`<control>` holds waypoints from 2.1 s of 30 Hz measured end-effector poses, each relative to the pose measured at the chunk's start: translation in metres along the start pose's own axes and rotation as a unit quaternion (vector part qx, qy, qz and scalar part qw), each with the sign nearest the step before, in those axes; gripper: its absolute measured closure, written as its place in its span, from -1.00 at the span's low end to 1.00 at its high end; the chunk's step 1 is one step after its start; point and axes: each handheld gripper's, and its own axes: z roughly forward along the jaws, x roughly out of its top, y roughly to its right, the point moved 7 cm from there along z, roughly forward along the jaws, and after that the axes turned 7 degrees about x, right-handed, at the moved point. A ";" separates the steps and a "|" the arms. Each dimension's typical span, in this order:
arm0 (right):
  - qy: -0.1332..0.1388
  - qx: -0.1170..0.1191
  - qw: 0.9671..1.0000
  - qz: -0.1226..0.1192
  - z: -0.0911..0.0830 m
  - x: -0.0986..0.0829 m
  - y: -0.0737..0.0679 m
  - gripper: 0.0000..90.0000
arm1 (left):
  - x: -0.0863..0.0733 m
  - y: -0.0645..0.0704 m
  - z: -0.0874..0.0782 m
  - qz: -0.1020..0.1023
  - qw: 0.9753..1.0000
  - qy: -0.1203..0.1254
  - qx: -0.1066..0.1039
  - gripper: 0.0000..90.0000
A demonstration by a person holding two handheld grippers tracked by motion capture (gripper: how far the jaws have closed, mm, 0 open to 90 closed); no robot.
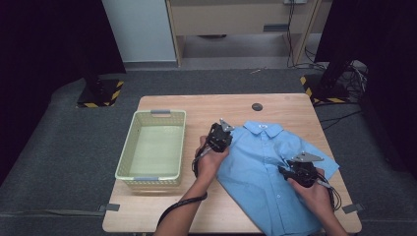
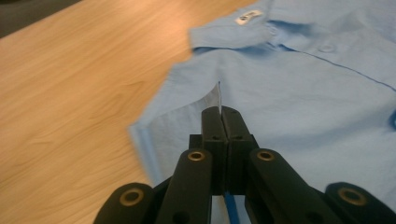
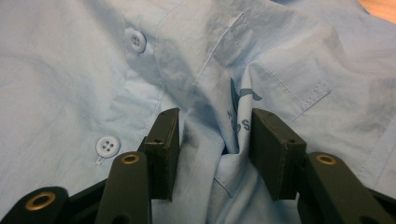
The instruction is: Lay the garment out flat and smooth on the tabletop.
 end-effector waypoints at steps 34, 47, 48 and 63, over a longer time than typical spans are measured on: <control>-0.029 0.018 0.999 -0.003 -0.027 -0.010 -0.026 -0.77 | -0.039 0.027 -0.051 -0.033 0.999 0.017 -0.024 -0.20; -0.038 0.006 0.999 0.009 -0.001 -0.014 -0.041 -0.95 | -0.088 0.090 -0.024 0.009 0.996 -0.019 -0.083 -0.48; -0.034 0.004 0.999 0.011 0.002 -0.012 -0.042 -0.97 | -0.090 0.089 -0.023 0.009 0.997 -0.017 -0.080 -0.49; -0.028 -0.033 0.998 0.038 0.059 0.036 -0.041 -0.98 | -0.098 0.072 -0.031 0.003 0.998 -0.018 -0.064 -0.51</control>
